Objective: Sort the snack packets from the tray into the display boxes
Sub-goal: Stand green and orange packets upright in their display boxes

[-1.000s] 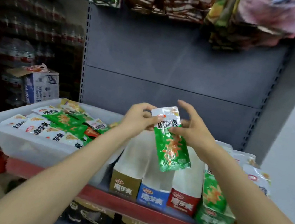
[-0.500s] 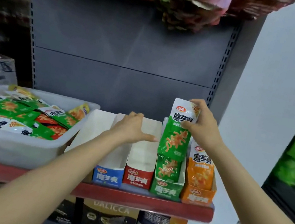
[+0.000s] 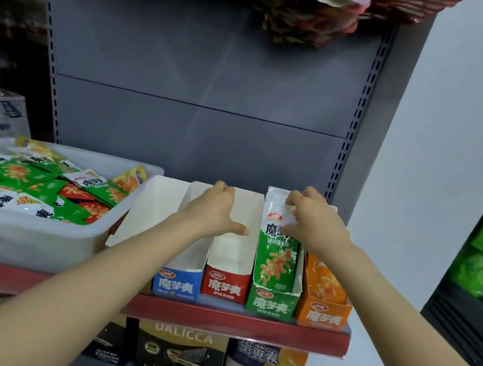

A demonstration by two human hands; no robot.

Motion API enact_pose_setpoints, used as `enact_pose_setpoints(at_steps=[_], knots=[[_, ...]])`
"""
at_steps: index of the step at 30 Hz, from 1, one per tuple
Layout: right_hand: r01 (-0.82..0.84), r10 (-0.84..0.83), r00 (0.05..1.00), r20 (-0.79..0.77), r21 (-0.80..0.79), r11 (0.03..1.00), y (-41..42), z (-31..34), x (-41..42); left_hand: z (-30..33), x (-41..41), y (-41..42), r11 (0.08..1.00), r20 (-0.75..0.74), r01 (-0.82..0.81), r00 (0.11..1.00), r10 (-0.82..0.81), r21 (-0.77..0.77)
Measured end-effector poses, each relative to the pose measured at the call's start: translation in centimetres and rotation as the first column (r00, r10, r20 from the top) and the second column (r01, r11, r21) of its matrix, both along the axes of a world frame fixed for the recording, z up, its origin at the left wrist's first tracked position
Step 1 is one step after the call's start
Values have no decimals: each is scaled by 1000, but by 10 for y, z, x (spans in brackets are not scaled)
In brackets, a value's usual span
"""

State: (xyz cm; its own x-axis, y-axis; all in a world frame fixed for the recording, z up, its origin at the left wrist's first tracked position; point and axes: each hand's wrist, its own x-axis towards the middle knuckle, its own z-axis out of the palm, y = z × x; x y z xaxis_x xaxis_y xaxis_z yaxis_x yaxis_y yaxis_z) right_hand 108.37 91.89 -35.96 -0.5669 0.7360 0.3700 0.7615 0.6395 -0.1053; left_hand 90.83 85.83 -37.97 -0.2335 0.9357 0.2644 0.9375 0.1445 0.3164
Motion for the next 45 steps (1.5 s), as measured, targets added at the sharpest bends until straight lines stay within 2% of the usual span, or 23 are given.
enact_pose_setpoints(at_steps=[3,7,9,12,17,20,23,26,28,31,36,41,45], knots=[[26,-30,995,99,43,999,-3,-3,0,-1,1,0,1000,9,-7,1000,6,30],[33,-39,994,104,56,998,-6,-2,-4,0,0,-4,993,23,-9,1000,6,114],[12,-14,999,46,57,998,-9,-2,-10,1,-3,-9,986,38,-8,999,1,169],[-90,93,987,-130,29,996,-18,0,-31,4,-15,-21,961,79,-29,997,7,276],[-257,254,938,-236,20,966,-39,6,-93,14,-60,-56,923,102,-84,994,49,375],[-331,320,902,-292,10,944,-55,4,-140,17,-104,-75,920,140,-174,981,132,351],[-382,360,896,-262,-37,924,-62,4,-192,15,-155,-86,921,164,-262,961,222,289],[-354,335,929,-158,-114,928,-63,5,-246,12,-204,-88,933,102,-335,941,323,135],[-317,317,948,-31,-172,933,-65,5,-276,9,-229,-88,935,67,-353,934,351,30],[-278,322,932,165,-245,929,-65,3,-307,5,-255,-90,942,32,-327,944,330,-77],[-223,342,885,316,-358,907,-57,-11,-339,1,-279,-93,933,-13,-290,956,294,-215],[-216,358,882,306,-414,884,-53,-14,-349,-2,-286,-91,935,9,-292,954,300,-203],[-228,346,918,192,-458,859,-49,-16,-349,-1,-288,-91,937,97,-303,941,323,-175]])
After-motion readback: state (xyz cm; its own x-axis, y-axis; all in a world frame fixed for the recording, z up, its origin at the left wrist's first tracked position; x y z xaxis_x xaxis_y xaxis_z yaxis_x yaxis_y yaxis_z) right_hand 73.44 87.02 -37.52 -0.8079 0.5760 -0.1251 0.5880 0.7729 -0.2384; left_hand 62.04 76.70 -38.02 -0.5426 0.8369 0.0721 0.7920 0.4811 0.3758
